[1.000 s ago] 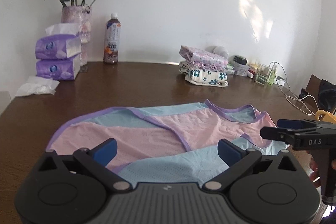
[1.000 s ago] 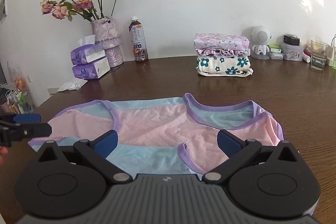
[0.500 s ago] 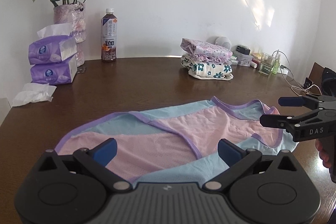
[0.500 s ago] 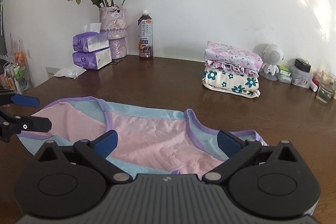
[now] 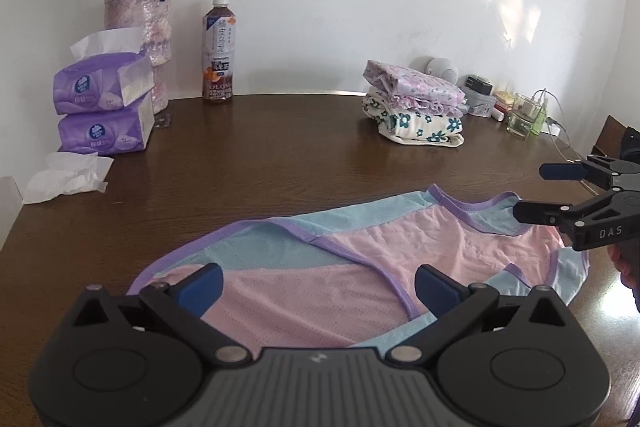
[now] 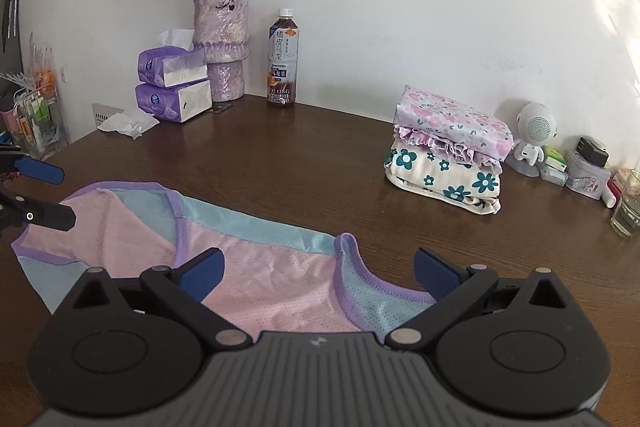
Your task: Fold clothes
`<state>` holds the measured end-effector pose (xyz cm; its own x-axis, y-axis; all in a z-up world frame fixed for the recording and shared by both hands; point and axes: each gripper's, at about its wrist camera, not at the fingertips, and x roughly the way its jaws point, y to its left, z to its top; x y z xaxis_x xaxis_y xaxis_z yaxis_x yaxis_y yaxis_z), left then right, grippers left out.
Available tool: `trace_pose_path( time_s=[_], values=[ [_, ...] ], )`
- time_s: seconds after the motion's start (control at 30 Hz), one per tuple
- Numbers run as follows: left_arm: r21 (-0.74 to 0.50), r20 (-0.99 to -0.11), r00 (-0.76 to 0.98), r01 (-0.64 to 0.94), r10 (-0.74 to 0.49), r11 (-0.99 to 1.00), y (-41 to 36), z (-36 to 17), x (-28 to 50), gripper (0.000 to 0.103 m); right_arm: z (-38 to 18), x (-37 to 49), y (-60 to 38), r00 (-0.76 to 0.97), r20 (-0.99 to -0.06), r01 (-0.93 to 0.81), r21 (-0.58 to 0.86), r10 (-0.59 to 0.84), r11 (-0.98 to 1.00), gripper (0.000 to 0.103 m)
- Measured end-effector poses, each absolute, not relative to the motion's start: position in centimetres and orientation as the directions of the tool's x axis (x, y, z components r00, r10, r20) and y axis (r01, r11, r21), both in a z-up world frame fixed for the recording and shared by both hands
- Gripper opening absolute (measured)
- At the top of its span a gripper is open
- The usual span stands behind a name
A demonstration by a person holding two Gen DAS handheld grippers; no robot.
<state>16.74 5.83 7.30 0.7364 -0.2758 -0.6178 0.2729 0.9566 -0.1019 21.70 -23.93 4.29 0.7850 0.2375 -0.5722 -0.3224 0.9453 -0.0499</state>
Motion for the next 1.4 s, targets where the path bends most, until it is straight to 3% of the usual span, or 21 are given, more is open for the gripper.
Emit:
trace_pose_path(
  time_s=[0.33,0.63,0.83,1.07,1.13,1.2,1.27,1.33,1.4],
  values=[
    [-0.069,-0.62,0.738,0.288,-0.267,0.955,6.7,8.8,18.8,0.097,4.2,24.5,-24.0,0.762,-0.598,-0.358,-0.072,0.247,0.931,0.103],
    [0.117,-0.588,0.763,0.409,-0.269,0.905,6.0,13.8,21.0,0.098,8.6,27.4,-24.0,0.726,-0.617,-0.514,-0.193,0.304,0.836,0.103],
    [0.331,-0.652,0.723,0.541,-0.227,0.773,3.6,14.9,23.5,0.098,10.8,30.3,-21.7,0.681,-0.69,-0.617,-0.362,0.244,0.698,0.102],
    [0.282,-0.76,0.581,0.698,-0.291,0.658,0.6,10.7,25.6,0.099,6.8,32.6,-20.2,0.593,-0.774,-0.695,-0.353,0.222,0.627,0.102],
    [0.251,-0.789,0.539,0.72,-0.295,0.647,0.0,9.3,26.4,0.098,5.4,33.3,-20.3,0.571,-0.793,-0.704,-0.341,0.211,0.623,0.099],
    [0.221,-0.811,0.51,0.72,-0.285,0.658,-0.3,8.3,27.9,0.098,4.6,34.1,-20.6,0.545,-0.81,-0.716,-0.315,0.216,0.623,0.084],
    [0.189,-0.83,0.484,0.712,-0.277,0.677,-0.4,7.4,29.4,0.096,4.0,34.8,-21.1,0.517,-0.826,-0.728,-0.286,0.225,0.623,0.08],
    [0.164,-0.846,0.461,0.705,-0.269,0.69,-0.2,6.5,30.7,0.088,3.3,35.6,-21.6,0.489,-0.84,-0.74,-0.256,0.235,0.622,0.078],
    [0.134,-0.86,0.436,0.696,-0.267,0.705,0.2,5.7,32.1,0.074,2.8,36.3,-22.0,0.459,-0.854,-0.752,-0.226,0.246,0.62,0.065]
  ],
)
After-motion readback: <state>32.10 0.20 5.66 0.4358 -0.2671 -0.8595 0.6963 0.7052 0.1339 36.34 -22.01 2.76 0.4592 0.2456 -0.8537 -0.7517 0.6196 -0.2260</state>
